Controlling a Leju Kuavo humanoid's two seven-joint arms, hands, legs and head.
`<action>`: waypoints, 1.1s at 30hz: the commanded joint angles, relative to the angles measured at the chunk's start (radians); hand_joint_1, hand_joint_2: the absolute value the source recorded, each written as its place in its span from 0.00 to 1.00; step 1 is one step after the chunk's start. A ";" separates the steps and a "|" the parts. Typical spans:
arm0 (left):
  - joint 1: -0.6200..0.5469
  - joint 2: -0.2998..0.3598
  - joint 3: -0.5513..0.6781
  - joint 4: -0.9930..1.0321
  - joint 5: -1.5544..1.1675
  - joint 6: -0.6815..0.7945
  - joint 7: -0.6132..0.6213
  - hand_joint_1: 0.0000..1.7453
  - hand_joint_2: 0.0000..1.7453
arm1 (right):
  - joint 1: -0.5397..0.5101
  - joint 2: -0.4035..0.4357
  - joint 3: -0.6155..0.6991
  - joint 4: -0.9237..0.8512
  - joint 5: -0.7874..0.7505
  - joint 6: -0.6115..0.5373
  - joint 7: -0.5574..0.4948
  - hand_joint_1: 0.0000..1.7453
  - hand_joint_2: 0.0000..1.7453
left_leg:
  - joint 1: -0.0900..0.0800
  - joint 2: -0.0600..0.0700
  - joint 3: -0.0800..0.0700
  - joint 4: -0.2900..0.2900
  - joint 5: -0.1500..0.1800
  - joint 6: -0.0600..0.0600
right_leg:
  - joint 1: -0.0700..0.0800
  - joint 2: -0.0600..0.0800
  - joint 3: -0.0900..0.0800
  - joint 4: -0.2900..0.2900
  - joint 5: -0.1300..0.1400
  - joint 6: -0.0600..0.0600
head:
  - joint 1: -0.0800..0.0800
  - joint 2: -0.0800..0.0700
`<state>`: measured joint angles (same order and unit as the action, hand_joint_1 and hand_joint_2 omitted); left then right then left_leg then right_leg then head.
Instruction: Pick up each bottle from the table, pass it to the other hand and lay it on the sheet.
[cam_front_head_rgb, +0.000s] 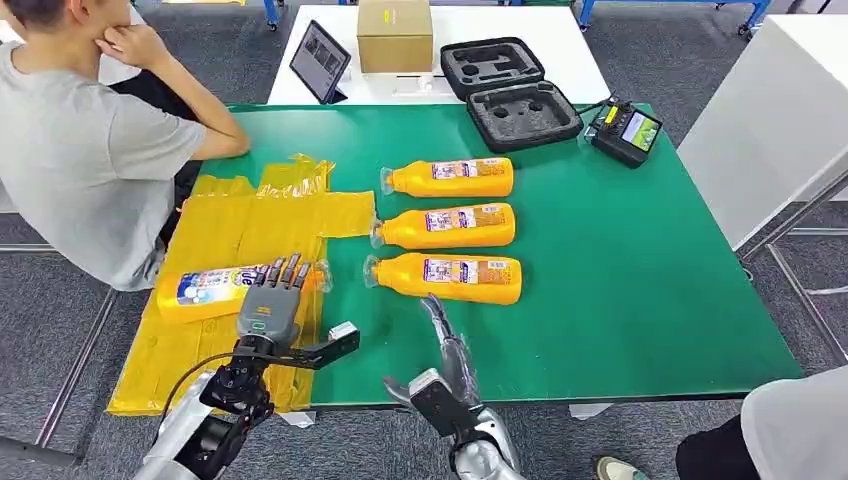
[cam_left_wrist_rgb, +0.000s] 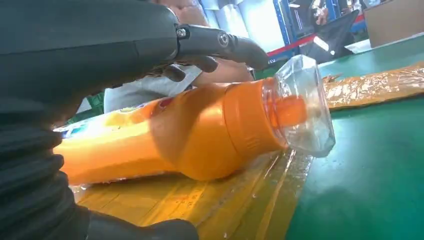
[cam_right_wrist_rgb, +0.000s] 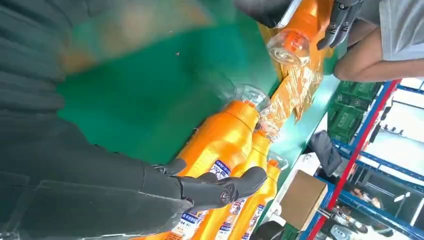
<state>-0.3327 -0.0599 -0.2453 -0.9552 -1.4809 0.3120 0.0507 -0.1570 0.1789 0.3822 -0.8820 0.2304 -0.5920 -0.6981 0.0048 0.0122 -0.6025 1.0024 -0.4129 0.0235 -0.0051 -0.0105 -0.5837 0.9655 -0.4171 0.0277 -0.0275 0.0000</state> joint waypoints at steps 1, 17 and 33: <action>-0.021 0.027 -0.030 0.018 -0.003 -0.001 0.011 0.00 1.00 | -0.010 -0.009 -0.015 0.001 -0.004 -0.006 0.000 0.00 1.00 | 0.000 -0.001 0.002 -0.001 -0.001 -0.001 | 0.000 0.001 0.002 0.000 -0.001 -0.001 | 0.000 0.000; 0.102 -0.026 -0.038 -0.280 0.797 0.160 -0.455 0.00 1.00 | 0.085 -0.058 -0.042 -0.326 0.125 -0.106 0.000 0.00 1.00 | 0.000 -0.001 -0.001 0.000 -0.001 0.000 | -0.001 0.000 -0.002 0.000 -0.001 0.000 | 0.000 0.000; 0.144 -0.064 -0.133 -0.375 1.156 0.027 -0.632 0.00 1.00 | 0.045 -0.044 -0.586 -0.317 0.665 -0.106 0.000 0.00 1.00 | -0.001 -0.006 0.000 0.000 -0.001 0.000 | -0.002 -0.004 0.001 -0.001 -0.001 0.001 | 0.000 0.000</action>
<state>-0.1714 -0.1106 -0.2991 -1.2887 -0.3573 0.3837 -0.5787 -0.0365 0.1560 0.0587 -1.2802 0.8210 -0.6970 -0.6977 0.0041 0.0117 -0.6049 1.0027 -0.4127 0.0242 -0.0067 -0.0112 -0.5864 0.9651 -0.4162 0.0290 -0.0275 0.0000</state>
